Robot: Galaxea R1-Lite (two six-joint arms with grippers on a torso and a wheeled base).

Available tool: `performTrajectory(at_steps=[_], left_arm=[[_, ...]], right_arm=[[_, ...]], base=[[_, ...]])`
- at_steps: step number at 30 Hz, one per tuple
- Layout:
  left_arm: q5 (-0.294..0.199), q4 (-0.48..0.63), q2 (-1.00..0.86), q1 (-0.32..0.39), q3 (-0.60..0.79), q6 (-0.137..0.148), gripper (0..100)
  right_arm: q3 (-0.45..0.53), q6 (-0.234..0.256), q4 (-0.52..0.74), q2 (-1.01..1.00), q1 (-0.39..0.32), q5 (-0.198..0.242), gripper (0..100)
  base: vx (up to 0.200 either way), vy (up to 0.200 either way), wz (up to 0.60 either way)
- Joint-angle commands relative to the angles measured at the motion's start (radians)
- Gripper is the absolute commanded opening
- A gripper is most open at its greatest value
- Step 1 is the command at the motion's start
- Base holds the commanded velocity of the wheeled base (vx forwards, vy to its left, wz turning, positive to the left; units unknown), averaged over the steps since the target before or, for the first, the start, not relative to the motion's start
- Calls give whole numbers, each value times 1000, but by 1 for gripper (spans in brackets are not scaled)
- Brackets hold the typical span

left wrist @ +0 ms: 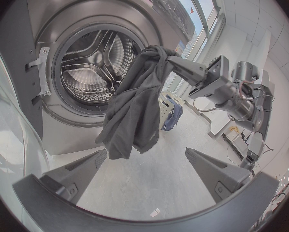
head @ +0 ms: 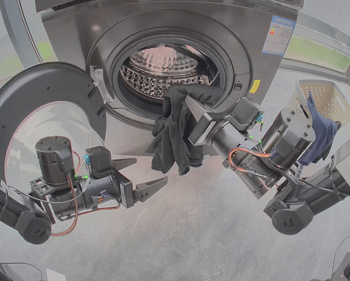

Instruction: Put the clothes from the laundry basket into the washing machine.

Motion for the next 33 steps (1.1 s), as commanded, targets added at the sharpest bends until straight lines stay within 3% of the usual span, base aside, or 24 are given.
performTrajectory(at_steps=[1,10,16,33], left_arm=[[3,-15,83,16,-44,-1,100],[5,-18,168,41,-104,1,100],[32,-58,250,48,-163,-1,100],[42,-183,407,62,-282,-3,100]], right_arm=[[5,0,-2,-10,6,-1,0],[32,0,-7,-23,9,-3,0],[45,0,-7,-40,29,-6,0],[71,0,-10,-48,52,-7,0]], base=[[0,0,0],[0,0,0],[0,0,0],[0,0,0]])
